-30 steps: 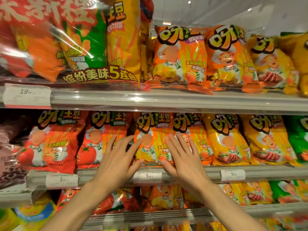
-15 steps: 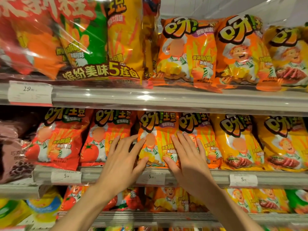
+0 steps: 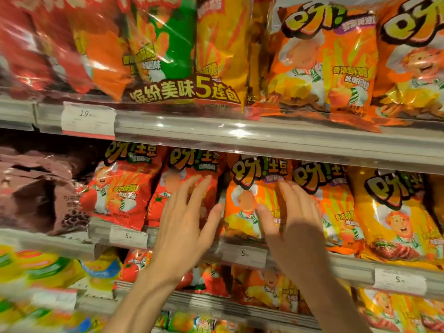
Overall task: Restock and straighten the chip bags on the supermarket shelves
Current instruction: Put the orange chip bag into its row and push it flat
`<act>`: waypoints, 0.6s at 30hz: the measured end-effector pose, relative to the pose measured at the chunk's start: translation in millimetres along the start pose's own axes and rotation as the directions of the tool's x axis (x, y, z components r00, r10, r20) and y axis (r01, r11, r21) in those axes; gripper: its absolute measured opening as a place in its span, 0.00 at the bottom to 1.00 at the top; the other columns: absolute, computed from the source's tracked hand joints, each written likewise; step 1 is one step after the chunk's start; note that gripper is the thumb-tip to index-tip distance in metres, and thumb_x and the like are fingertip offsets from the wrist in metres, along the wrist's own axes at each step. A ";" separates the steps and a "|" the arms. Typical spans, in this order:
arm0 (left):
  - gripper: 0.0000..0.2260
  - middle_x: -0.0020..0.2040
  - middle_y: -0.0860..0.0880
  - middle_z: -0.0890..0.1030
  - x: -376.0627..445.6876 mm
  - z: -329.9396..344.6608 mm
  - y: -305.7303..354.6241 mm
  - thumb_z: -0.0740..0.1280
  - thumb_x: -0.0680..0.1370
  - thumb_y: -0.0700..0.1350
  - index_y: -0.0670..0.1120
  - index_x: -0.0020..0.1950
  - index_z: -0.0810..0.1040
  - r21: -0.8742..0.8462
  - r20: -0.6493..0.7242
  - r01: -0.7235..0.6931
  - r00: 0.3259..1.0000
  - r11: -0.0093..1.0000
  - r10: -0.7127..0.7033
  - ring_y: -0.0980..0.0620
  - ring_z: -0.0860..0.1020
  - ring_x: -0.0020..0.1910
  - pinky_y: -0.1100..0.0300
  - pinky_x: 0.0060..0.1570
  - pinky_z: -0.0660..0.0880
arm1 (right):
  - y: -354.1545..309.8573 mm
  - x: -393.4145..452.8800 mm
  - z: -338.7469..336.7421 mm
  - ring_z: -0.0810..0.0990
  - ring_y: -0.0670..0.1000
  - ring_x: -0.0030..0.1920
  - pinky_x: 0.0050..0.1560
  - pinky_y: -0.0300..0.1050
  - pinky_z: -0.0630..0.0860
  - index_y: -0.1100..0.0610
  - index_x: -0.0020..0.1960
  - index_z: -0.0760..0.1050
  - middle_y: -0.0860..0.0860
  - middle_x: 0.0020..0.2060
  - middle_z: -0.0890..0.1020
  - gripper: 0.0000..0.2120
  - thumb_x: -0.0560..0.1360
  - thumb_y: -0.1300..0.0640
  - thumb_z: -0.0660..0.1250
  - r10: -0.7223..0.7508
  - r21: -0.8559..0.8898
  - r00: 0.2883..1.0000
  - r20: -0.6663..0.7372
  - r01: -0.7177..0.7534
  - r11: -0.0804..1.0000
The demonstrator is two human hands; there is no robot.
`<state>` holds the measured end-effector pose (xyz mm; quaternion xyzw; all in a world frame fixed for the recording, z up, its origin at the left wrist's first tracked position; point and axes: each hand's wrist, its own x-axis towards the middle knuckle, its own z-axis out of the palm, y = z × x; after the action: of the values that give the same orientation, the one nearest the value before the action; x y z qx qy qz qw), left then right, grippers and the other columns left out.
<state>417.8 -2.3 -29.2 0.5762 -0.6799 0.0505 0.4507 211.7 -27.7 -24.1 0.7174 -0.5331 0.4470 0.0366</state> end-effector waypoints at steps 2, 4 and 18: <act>0.24 0.73 0.55 0.67 -1.6 -16.0 -12.6 0.60 0.82 0.60 0.56 0.77 0.66 -0.044 -0.048 0.038 0.998 0.998 -0.040 0.56 0.66 0.72 0.55 0.68 0.66 | -18.0 -5.0 2.6 0.71 0.56 0.71 0.71 0.57 0.68 0.58 0.73 0.70 0.55 0.69 0.74 0.30 0.79 0.41 0.61 0.020 -0.004 1.000 -0.012 -0.020 1.000; 0.25 0.73 0.57 0.66 -2.7 -33.9 -30.3 0.60 0.80 0.61 0.59 0.76 0.65 -0.091 -0.093 0.081 0.992 0.993 -0.090 0.59 0.65 0.72 0.60 0.66 0.63 | -38.8 -7.8 6.6 0.67 0.53 0.73 0.75 0.53 0.63 0.54 0.76 0.67 0.51 0.73 0.71 0.33 0.78 0.36 0.58 0.126 0.034 0.992 -0.014 -0.125 0.992; 0.26 0.71 0.42 0.71 0.1 -150.0 -188.1 0.64 0.78 0.53 0.47 0.76 0.71 -0.065 0.029 0.073 0.997 0.995 -0.071 0.43 0.69 0.72 0.52 0.71 0.65 | -197.7 -20.7 90.2 0.70 0.54 0.69 0.70 0.53 0.67 0.55 0.71 0.69 0.52 0.68 0.74 0.23 0.80 0.46 0.65 -0.005 0.008 0.997 0.072 0.005 1.000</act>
<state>656.9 23.6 -25.6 0.5859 -0.6659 0.0041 0.4618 423.1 24.5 -8.2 0.7343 -0.5307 0.4230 0.0159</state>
